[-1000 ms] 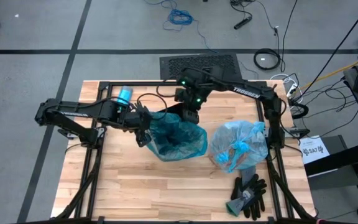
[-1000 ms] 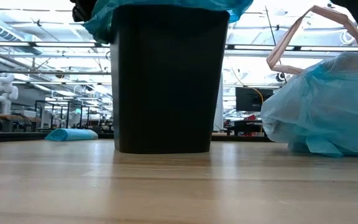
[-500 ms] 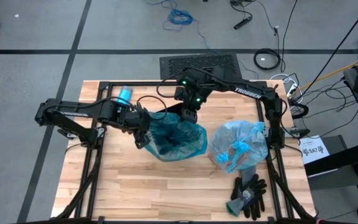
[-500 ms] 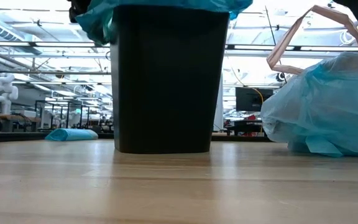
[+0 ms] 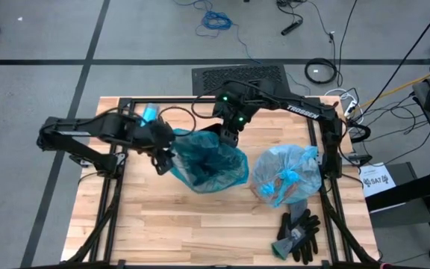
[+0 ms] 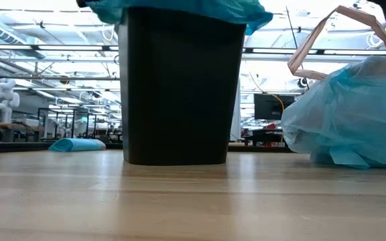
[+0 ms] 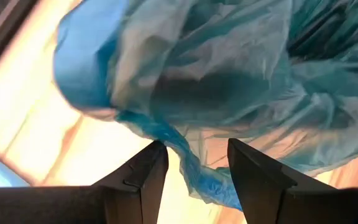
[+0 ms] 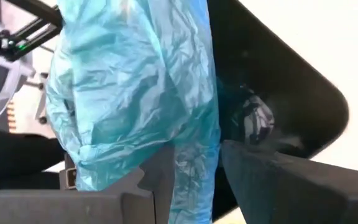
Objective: Place trash/remove bag and relplace
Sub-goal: Insert a new blue trash bag into the trash bin
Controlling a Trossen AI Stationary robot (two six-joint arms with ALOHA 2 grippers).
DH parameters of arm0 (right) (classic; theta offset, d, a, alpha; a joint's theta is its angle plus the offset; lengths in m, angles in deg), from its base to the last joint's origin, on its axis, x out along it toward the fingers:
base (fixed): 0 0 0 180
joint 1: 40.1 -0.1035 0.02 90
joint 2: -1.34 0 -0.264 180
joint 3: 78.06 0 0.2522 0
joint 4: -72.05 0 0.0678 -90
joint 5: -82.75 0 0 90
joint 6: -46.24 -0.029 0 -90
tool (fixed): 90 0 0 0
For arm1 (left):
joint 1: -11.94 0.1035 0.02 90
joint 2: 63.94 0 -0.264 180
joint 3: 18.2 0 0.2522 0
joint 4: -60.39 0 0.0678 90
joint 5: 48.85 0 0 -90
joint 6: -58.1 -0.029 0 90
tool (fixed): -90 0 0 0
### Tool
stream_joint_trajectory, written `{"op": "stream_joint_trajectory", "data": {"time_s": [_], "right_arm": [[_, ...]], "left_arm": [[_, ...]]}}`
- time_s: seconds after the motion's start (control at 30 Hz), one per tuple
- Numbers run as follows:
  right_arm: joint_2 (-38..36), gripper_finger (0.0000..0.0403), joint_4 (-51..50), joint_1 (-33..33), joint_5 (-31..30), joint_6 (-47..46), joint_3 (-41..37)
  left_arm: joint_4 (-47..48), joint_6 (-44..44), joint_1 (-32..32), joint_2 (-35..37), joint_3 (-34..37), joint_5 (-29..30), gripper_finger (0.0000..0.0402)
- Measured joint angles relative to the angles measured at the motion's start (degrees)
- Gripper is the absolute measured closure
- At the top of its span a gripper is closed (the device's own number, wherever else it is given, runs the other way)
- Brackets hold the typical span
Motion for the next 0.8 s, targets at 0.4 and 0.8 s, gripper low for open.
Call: {"op": "stream_joint_trajectory", "data": {"time_s": [0.4, 0.8], "right_arm": [[-0.34, 0.0275, 5.20, -3.58, 2.08, -1.16, 0.00], [-0.34, 0.0393, 6.32, -5.69, -4.20, 6.16, 0.00]], "left_arm": [[0.07, -0.37, 0.00, 3.23, -0.39, 6.92, 0.0230], [0.19, -3.50, 0.00, -0.40, -0.39, 9.43, 0.0230]]}}
